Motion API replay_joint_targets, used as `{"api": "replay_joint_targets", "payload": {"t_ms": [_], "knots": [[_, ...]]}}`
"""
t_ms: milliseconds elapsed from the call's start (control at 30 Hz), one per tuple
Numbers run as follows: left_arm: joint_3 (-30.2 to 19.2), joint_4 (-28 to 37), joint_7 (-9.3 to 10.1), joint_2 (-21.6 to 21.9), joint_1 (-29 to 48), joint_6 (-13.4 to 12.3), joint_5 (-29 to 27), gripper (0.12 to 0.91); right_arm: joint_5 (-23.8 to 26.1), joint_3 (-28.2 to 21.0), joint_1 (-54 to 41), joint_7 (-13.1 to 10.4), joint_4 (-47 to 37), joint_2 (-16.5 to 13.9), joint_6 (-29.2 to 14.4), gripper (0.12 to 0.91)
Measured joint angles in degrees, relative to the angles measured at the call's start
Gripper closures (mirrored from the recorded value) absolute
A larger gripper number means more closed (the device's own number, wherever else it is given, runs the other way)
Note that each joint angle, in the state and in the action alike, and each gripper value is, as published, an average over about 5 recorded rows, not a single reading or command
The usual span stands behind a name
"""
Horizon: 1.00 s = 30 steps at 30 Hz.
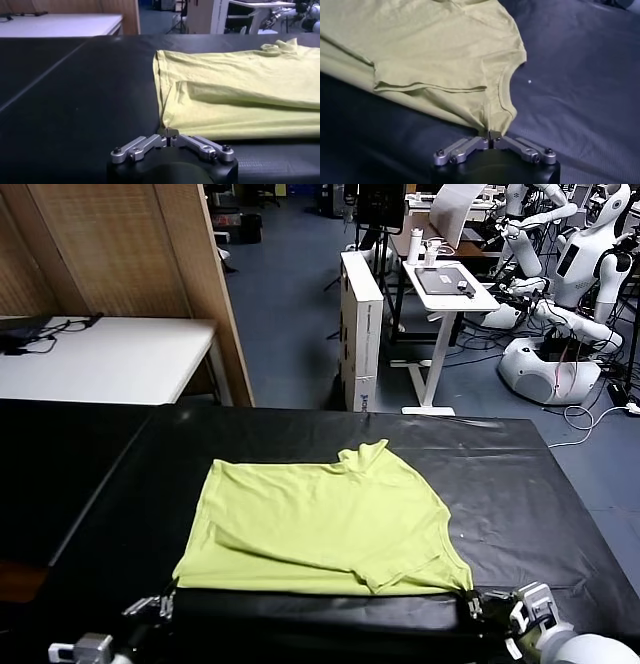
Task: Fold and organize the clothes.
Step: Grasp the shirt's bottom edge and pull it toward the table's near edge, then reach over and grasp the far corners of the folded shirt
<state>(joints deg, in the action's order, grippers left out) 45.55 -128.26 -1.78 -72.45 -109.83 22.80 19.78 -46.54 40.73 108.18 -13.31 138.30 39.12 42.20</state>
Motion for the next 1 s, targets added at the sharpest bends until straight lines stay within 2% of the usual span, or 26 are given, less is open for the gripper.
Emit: {"api": "replay_joint_targets", "payload": {"t_ms": [100,167,333,433,533,733,833,1000], "knots": [[0.74,-0.93,0.33,-0.44,-0.35,0.57,0.88,0.182,-1.37,1.24,-0.75,0.34,0.69,0.11,0.0,0.129],[1.38,-1.78,0.93,-0.57,-0.11,0.88,2.48,0.139,-2.42,1.82,-2.29,0.76,0.65,-0.02,0.0,0.121],[2.12,-3.13,3.95,0.5,2.62,1.37,6.71,0.124,-3.52,0.56,-10.45,2.64,-2.11,-0.51,-0.01,0.119],[1.46,-2.24,4.63,1.69,5.9,2.08,6.71,0.123,-3.57,-2.22,-18.08,3.43,-5.75,-0.28,-0.01,0.118],[0.21,-0.49,5.76,3.13,10.23,3.49,7.61,0.123,-3.4,-6.6,-26.48,3.44,-10.32,0.35,-0.01,0.118],[-3.71,4.06,10.67,6.83,20.72,8.3,15.41,0.123,-2.21,-17.9,-42.87,3.35,-20.11,2.77,-0.01,0.118],[-6.25,7.28,10.46,8.75,26.71,9.3,17.98,0.123,-1.58,-23.45,-50.4,3.58,-25.59,4.7,-0.01,0.118],[-11.23,14.9,7.97,11.46,36.58,9.63,19.1,0.123,-1.07,-31.05,-60.24,4.63,-34.75,7.93,-0.01,0.118]]}}
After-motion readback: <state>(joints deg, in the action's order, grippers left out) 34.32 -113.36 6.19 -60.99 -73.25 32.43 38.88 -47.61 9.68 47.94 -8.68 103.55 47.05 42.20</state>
